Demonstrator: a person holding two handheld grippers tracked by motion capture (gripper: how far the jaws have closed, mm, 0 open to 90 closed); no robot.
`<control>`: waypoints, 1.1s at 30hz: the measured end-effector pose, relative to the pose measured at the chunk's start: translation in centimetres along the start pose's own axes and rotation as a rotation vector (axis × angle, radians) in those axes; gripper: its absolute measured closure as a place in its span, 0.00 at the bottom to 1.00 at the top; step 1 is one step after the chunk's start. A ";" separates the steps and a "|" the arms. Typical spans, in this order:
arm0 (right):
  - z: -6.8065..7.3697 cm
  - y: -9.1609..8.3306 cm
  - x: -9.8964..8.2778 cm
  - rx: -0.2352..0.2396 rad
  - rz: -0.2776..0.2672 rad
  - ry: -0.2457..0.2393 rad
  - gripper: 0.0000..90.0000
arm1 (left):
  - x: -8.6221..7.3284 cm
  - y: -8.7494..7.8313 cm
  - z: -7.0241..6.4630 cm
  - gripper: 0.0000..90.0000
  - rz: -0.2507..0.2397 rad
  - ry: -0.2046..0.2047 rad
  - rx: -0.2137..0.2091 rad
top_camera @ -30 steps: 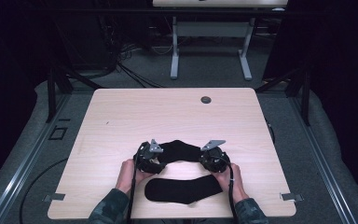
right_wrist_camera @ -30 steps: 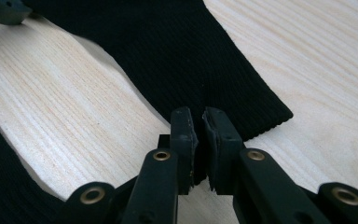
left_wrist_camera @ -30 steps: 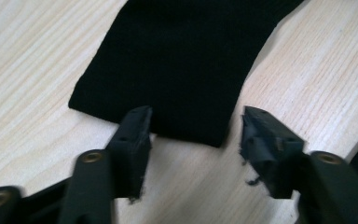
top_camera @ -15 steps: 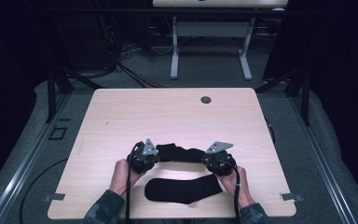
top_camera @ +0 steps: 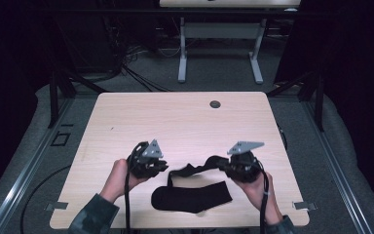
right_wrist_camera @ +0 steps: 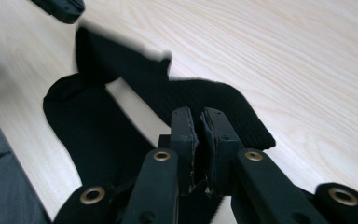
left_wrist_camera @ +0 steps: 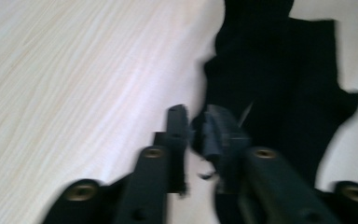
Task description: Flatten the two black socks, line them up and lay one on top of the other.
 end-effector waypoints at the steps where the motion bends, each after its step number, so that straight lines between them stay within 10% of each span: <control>1: 0.0 0.0 0.0 0.000 0.000 0.000 0.90 | 0.5 0.8 1.1 0.78 0.014 -0.037 0.013; 5: -4.7 5.5 1.7 -0.029 0.127 0.102 0.69 | 0.9 4.4 3.5 0.49 0.043 -0.191 0.032; 13: -5.8 6.2 -1.5 -0.098 0.077 -0.050 0.68 | -0.8 4.4 -3.2 0.48 -0.015 -0.045 -0.002; 19: -6.8 7.3 -2.9 -0.090 0.136 -0.109 0.67 | -0.9 6.3 -6.7 0.53 0.076 0.099 -0.031; 33: -7.3 9.0 -4.0 -0.073 0.158 -0.133 0.75 | -2.0 8.2 -7.1 0.88 0.103 0.138 -0.019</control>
Point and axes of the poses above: each handheld gripper's, and its own axes: y roughly forward along the jaws, x roughly out of its top, z roughly to its left, the point moved 3 cm from there along y, roughly forward along the jaws, and after that the axes turned 12 degrees about z, right-handed, at the moved point
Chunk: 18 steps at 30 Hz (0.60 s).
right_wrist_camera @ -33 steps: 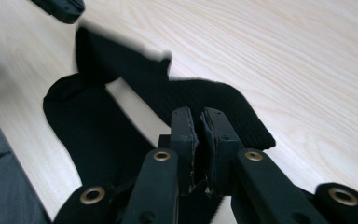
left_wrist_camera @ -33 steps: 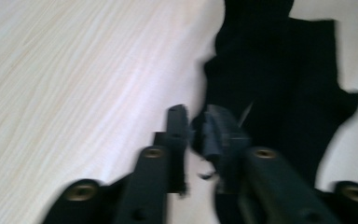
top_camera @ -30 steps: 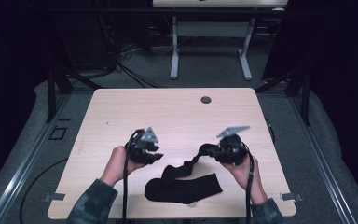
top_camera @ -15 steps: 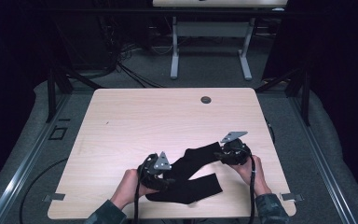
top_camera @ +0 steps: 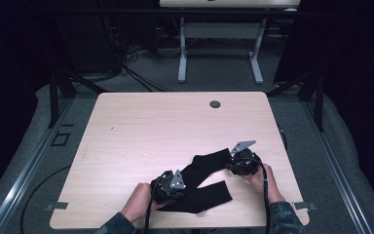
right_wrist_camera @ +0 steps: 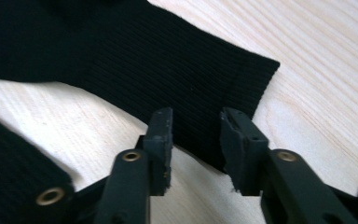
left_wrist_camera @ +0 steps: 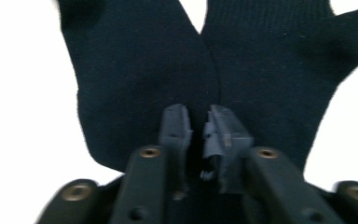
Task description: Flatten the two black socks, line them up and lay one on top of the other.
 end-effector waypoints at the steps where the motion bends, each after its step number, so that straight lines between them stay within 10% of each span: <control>1: 0.2 0.0 0.0 -0.018 0.001 -0.006 0.81 | -0.2 0.0 0.0 0.94 -0.008 -0.003 0.006; 12: 1.1 -0.6 -0.9 -0.027 -0.076 0.063 0.98 | -0.8 -2.1 1.2 0.96 -0.127 -0.096 -0.038; 18: 3.4 -5.8 -1.8 0.010 -0.139 0.100 0.99 | -1.7 -6.0 2.4 0.96 -0.267 -0.161 -0.125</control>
Point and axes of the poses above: each handheld gripper's, and its own axes: y roughly forward along the jaws, x roughly out of its top, z roughly to its left, the point moved 3 cm from there along y, roughly forward along the jaws, and after that the axes turned 12 degrees about z, right-handed, at the moved point
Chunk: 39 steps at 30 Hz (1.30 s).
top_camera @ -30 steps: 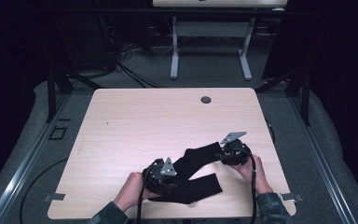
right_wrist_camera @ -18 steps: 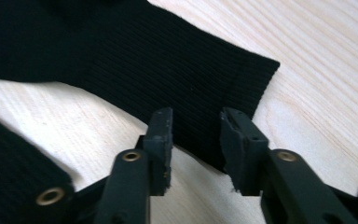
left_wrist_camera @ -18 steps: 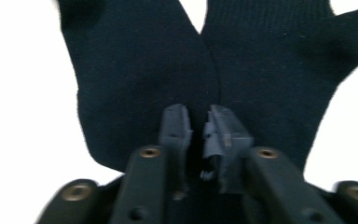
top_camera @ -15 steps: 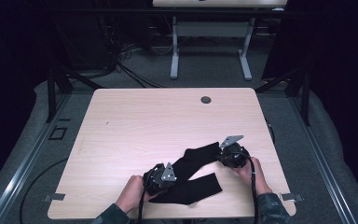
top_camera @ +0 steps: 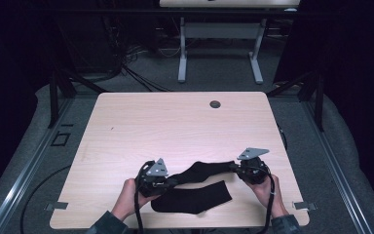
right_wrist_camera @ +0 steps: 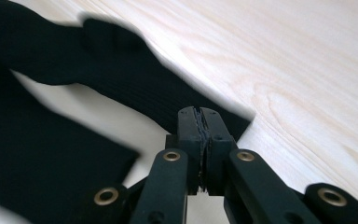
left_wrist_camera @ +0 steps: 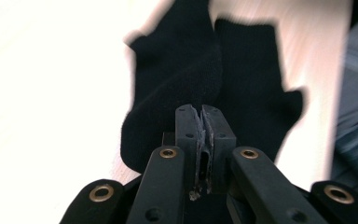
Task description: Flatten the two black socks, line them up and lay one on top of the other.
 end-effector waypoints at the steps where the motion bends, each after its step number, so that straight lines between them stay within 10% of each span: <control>1: 0.4 -1.2 0.2 0.013 -0.001 0.005 0.99 | 0.0 0.0 0.0 0.96 0.000 0.000 0.000; 6: -0.2 -3.0 3.3 0.037 -0.005 0.050 0.97 | 1.0 -1.7 3.9 0.95 -0.067 -0.131 -0.079; 11: -4.9 4.6 6.2 -0.028 0.134 0.200 0.78 | 0.1 1.2 10.5 0.57 -0.024 -0.397 0.011; 18: -3.5 5.0 4.9 -0.012 0.092 0.146 0.75 | 0.6 1.3 10.3 0.44 -0.039 -0.373 0.116; 19: -3.2 5.5 4.4 -0.023 0.090 0.143 0.73 | 0.9 1.9 10.2 0.43 -0.011 -0.366 0.192; 25: -2.1 7.2 3.5 -0.042 0.122 0.091 0.70 | 0.6 5.2 11.0 0.39 0.130 -0.377 0.320; 39: -0.9 6.7 2.4 -0.027 0.116 0.062 0.69 | -1.2 5.7 9.9 0.39 0.167 -0.374 0.318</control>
Point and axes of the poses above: each handheld gripper's, and its own axes: y roughly forward along the jaws, x roughly out of its top, z roughly to its left, the point moved 3 cm from there along y, roughly forward along the jaws, and after that the axes turned 12 degrees about z, right-handed, at the moved point
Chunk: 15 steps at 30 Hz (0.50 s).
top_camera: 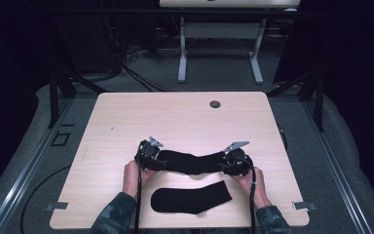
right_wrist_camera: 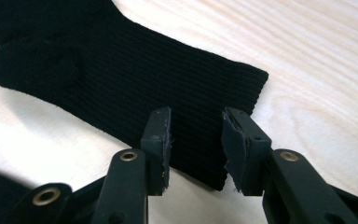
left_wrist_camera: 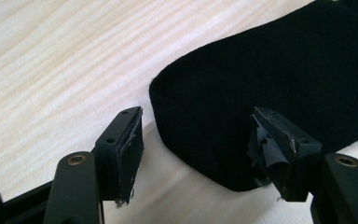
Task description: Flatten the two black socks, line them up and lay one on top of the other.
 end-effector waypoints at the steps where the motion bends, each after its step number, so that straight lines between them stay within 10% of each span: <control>1: 0.0 0.0 0.0 0.000 0.000 0.000 0.69 | 0.0 0.0 0.0 0.39 0.000 0.000 0.000; 7: 1.0 -0.6 -1.4 0.028 -0.014 -0.024 0.62 | -2.3 -1.1 -0.9 0.31 -0.004 0.013 -0.004; 11: 0.7 -1.9 -2.2 0.051 -0.096 0.028 0.45 | -4.6 -3.5 -0.6 0.12 -0.124 -0.056 0.009; 15: -1.5 -4.9 -6.5 -0.008 -0.188 0.173 0.04 | -9.8 -5.3 1.8 0.00 -0.177 -0.141 0.125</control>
Point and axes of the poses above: each handheld gripper's, and its own axes: y roughly forward along the jaws, x roughly out of its top, z roughly to its left, the point moved 3 cm from there along y, roughly forward along the jaws, and after that the axes turned 12 degrees about z, right-handed, at the moved point
